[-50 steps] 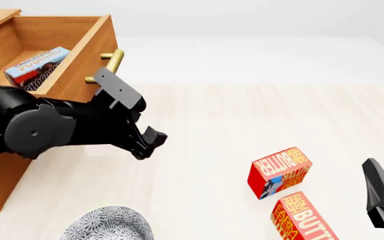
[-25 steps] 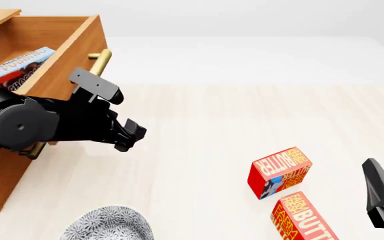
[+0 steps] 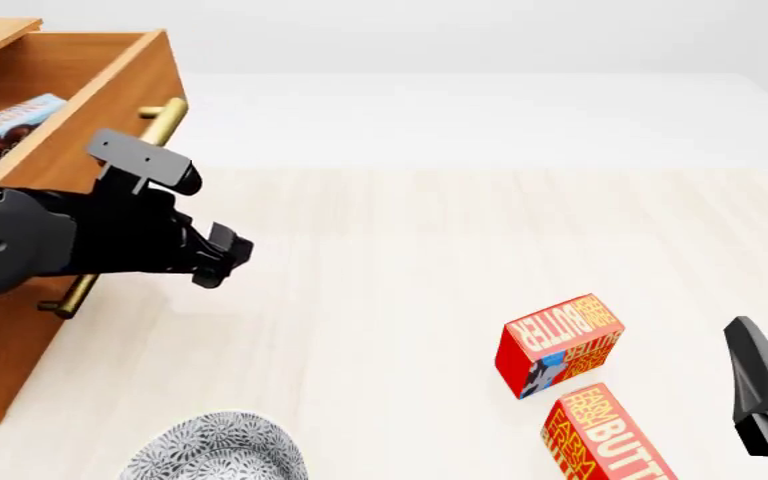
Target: Put the chocolate pudding in the top drawer of the cabinet and close it.
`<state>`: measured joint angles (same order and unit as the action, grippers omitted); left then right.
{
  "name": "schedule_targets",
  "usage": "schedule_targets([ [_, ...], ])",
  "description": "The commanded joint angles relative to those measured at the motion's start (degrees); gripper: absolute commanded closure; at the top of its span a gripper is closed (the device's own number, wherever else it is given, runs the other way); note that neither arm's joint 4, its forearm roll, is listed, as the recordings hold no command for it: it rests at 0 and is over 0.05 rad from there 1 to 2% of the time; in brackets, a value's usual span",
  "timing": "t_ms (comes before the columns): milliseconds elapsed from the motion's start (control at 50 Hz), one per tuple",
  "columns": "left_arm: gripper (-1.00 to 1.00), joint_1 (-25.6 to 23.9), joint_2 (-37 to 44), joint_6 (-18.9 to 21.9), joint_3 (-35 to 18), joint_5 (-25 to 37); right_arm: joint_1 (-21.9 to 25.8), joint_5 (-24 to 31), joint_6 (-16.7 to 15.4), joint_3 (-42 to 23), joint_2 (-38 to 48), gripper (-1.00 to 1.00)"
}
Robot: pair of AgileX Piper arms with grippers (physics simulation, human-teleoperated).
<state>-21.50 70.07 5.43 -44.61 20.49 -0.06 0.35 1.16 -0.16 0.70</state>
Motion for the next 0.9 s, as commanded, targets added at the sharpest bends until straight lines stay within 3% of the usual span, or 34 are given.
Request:
schedule_targets([
  [20, -1.0, 3.5, -2.1, 0.4, 0.4, 0.8, 0.0, 0.0, 0.0, 0.0, 0.0, -1.0],
  [380, -1.0, 10.3, -5.4, 4.3, 1.6, 0.6, 0.0, 0.0, 0.0, 0.0, 0.0, -1.0],
  [680, -1.0, 15.1, -6.0, 8.3, 4.3, -4.1, 0.0, 0.0, 0.0, 0.0, 0.0, -1.0],
  [900, -1.0, 17.9, -7.7, 7.3, 3.3, -3.0, 0.0, 0.0, 0.0, 0.0, 0.0, -1.0],
])
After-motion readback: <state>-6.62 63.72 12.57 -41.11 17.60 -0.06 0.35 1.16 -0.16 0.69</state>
